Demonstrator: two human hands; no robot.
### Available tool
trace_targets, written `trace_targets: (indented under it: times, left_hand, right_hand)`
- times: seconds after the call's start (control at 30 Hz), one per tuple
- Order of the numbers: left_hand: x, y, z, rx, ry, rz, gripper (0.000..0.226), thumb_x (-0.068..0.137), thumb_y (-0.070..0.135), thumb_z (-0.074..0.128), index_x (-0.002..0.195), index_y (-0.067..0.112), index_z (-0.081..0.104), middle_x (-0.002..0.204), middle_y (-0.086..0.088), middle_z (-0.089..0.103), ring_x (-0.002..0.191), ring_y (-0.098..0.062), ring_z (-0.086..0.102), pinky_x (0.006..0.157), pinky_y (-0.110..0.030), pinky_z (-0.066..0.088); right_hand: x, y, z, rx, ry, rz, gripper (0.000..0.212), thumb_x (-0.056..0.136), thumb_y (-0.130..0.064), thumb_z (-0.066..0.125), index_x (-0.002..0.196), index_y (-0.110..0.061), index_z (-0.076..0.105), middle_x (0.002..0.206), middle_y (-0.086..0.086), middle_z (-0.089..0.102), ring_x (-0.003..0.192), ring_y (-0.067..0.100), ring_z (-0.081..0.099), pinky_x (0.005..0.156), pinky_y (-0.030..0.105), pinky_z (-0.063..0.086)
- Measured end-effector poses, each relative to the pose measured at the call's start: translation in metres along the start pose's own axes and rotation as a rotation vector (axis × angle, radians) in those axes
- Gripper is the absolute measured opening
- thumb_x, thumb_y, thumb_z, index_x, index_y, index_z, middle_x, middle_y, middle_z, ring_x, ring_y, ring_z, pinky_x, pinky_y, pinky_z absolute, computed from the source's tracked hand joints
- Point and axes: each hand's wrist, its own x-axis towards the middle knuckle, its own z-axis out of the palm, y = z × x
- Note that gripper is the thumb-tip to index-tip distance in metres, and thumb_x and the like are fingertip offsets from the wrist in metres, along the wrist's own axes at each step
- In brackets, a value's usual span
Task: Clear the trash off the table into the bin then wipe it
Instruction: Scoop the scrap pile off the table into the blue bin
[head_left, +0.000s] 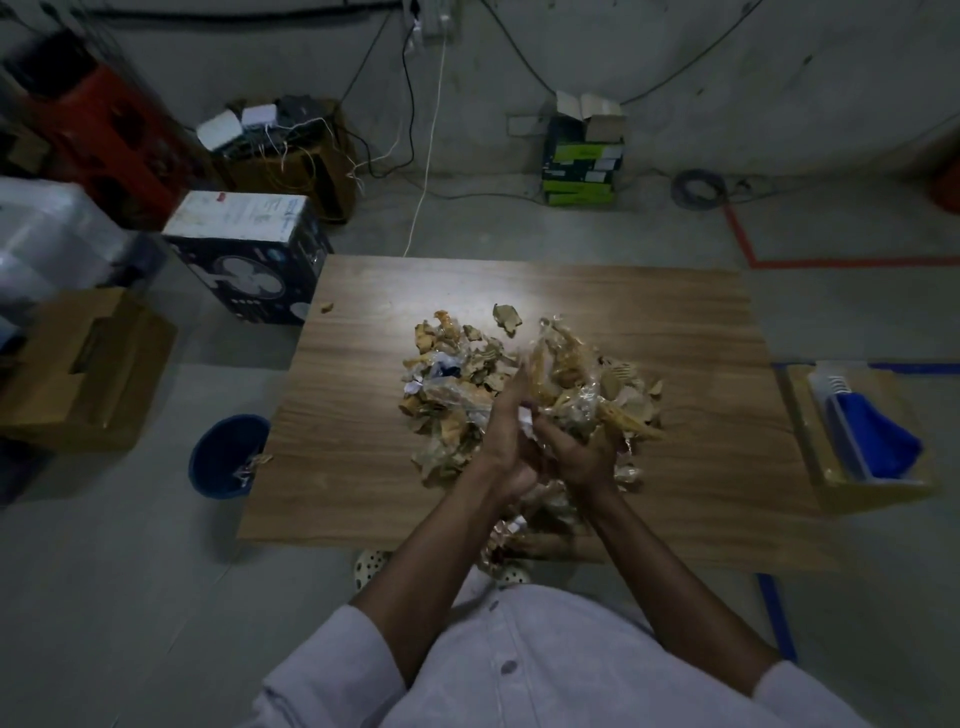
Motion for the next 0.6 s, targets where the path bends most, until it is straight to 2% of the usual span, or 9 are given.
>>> trace_targets:
  times: [0.07, 0.17, 0.27, 0.33, 0.4, 0.43, 0.5, 0.57, 0.6]
  left_hand:
    - [-0.001, 0.001, -0.001, 0.051, 0.002, -0.01, 0.04, 0.097, 0.048, 0.057, 0.094, 0.016, 0.082, 0.105, -0.009, 0.076, 0.097, -0.027, 0.072, 0.093, -0.04, 0.054]
    - [0.004, 0.005, -0.008, 0.072, -0.052, 0.02, 0.023, 0.091, 0.033, 0.072, 0.105, 0.016, 0.078, 0.114, -0.008, 0.074, 0.103, -0.027, 0.069, 0.093, -0.041, 0.053]
    - [0.007, 0.012, -0.016, 0.092, -0.069, 0.046, 0.03, 0.079, 0.021, 0.083, 0.106, 0.013, 0.073, 0.109, -0.01, 0.072, 0.097, -0.029, 0.069, 0.089, -0.041, 0.055]
    - [0.01, 0.015, -0.022, 0.103, -0.03, -0.011, 0.046, 0.066, 0.025, 0.091, 0.105, 0.01, 0.072, 0.109, -0.013, 0.068, 0.094, -0.03, 0.067, 0.084, -0.04, 0.054]
    - [0.017, 0.018, -0.031, 0.087, 0.079, -0.012, 0.064, 0.043, 0.03, 0.1, 0.097, 0.007, 0.075, 0.107, -0.015, 0.067, 0.092, -0.03, 0.065, 0.081, -0.039, 0.053]
    - [0.02, 0.018, -0.035, 0.07, 0.106, -0.002, 0.066, 0.037, 0.031, 0.101, 0.093, 0.006, 0.076, 0.104, -0.016, 0.068, 0.091, -0.03, 0.066, 0.08, -0.04, 0.054]
    - [0.018, 0.021, -0.032, 0.029, 0.131, 0.039, 0.055, 0.043, 0.032, 0.098, 0.087, 0.008, 0.077, 0.097, -0.013, 0.072, 0.085, -0.029, 0.069, 0.076, -0.039, 0.056]
    - [0.015, 0.023, -0.028, -0.013, 0.184, 0.063, 0.044, 0.057, 0.027, 0.09, 0.093, 0.006, 0.076, 0.094, -0.012, 0.073, 0.078, -0.027, 0.07, 0.065, -0.035, 0.059]
    - [0.017, 0.022, -0.028, -0.041, 0.212, 0.065, 0.044, 0.064, 0.025, 0.086, 0.101, 0.005, 0.073, 0.094, -0.012, 0.073, 0.076, -0.026, 0.071, 0.063, -0.035, 0.06]
  right_hand:
    - [-0.005, -0.009, 0.004, -0.046, -0.008, -0.017, 0.028, 0.086, 0.008, 0.075, 0.097, -0.017, 0.072, 0.083, -0.016, 0.077, 0.08, 0.0, 0.074, 0.072, 0.023, 0.06]
    - [-0.006, -0.013, 0.004, -0.092, -0.114, -0.004, 0.021, 0.088, -0.001, 0.076, 0.1, -0.019, 0.075, 0.091, -0.013, 0.079, 0.088, 0.006, 0.076, 0.084, 0.031, 0.062]
    - [-0.007, -0.019, 0.003, -0.203, -0.276, 0.041, 0.019, 0.096, -0.013, 0.069, 0.098, -0.032, 0.074, 0.092, -0.022, 0.077, 0.09, -0.003, 0.071, 0.082, 0.019, 0.055]
    - [-0.007, -0.02, 0.006, -0.238, -0.379, 0.102, 0.019, 0.102, -0.019, 0.061, 0.099, -0.034, 0.071, 0.096, -0.019, 0.074, 0.089, -0.009, 0.068, 0.077, 0.015, 0.052]
    - [-0.008, -0.019, 0.008, -0.247, -0.443, 0.138, 0.014, 0.103, -0.032, 0.058, 0.109, -0.033, 0.071, 0.109, -0.015, 0.072, 0.099, -0.006, 0.067, 0.085, 0.019, 0.051]
    - [-0.009, -0.017, 0.009, -0.256, -0.446, 0.131, 0.022, 0.1, -0.039, 0.059, 0.116, -0.031, 0.071, 0.115, -0.013, 0.072, 0.107, -0.001, 0.066, 0.092, 0.026, 0.052]
    - [-0.01, -0.021, 0.012, -0.217, -0.431, 0.115, 0.031, 0.098, -0.036, 0.062, 0.124, -0.022, 0.07, 0.12, -0.008, 0.073, 0.114, 0.007, 0.066, 0.103, 0.036, 0.052]
    - [-0.008, -0.022, 0.016, -0.14, -0.419, 0.081, 0.028, 0.097, -0.022, 0.066, 0.124, -0.015, 0.068, 0.119, -0.001, 0.074, 0.111, 0.011, 0.069, 0.102, 0.039, 0.053]
    - [-0.007, -0.022, 0.016, -0.126, -0.4, 0.061, 0.033, 0.095, -0.016, 0.069, 0.128, -0.012, 0.063, 0.123, 0.004, 0.071, 0.111, 0.011, 0.069, 0.1, 0.039, 0.054]
